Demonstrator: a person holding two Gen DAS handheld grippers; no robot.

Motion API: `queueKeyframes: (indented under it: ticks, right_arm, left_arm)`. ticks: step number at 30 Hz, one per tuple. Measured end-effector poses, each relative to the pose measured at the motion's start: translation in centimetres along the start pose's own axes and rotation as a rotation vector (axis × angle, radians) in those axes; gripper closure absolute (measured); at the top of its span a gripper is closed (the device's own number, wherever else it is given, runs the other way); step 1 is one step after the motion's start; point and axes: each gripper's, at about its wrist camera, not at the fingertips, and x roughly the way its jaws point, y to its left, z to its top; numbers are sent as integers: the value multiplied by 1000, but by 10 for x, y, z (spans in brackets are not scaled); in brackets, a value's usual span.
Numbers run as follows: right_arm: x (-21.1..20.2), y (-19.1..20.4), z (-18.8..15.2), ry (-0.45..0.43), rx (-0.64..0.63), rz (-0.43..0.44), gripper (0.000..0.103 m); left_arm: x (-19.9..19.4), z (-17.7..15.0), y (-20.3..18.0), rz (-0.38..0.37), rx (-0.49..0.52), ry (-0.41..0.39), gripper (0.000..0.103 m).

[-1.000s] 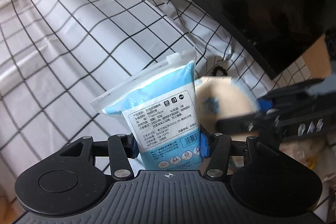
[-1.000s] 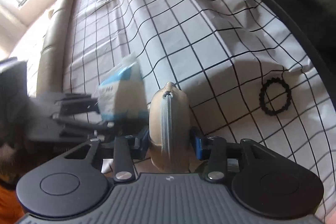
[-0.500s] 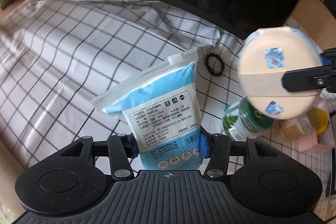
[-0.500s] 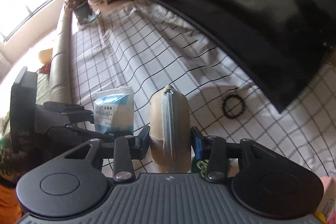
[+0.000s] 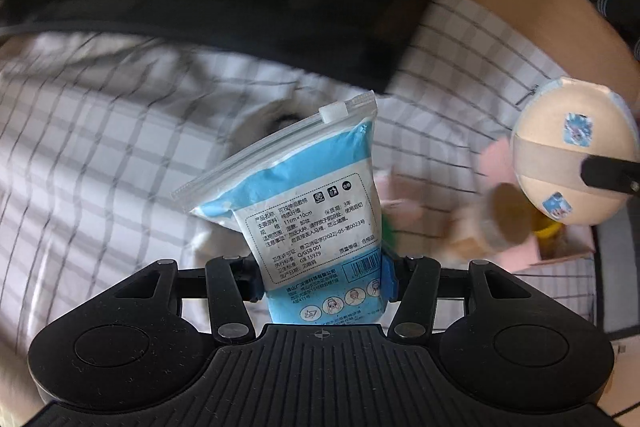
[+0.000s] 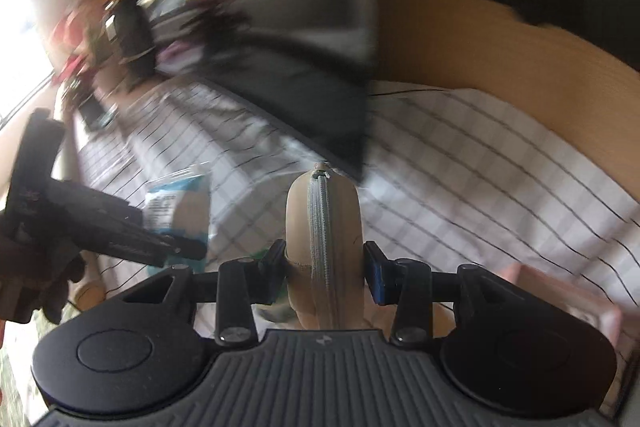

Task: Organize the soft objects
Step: 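Carry the blue bag and beige pouch over the pink box with both tools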

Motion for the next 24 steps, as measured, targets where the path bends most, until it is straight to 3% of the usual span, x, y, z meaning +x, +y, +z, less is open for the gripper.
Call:
queueKeyframes:
  ticks: [9,13,18,24]
  right_arm:
    - [-71,-94,-62,-185,157,-170,63]
    - [-93,-131,-87,-247,239,-196,63]
    - [-81,-169,-122,-213,332,-127,63]
    - [-52,-187,-149,-157,379,-94,62]
  left_arm:
    - [36,5,-140,-123,207,68,47]
    - [48,10,-191,-171,274,76,47]
    - [65,18,-232,-215,294,78,47]
    - [94,11,-255,-233,304,154,47]
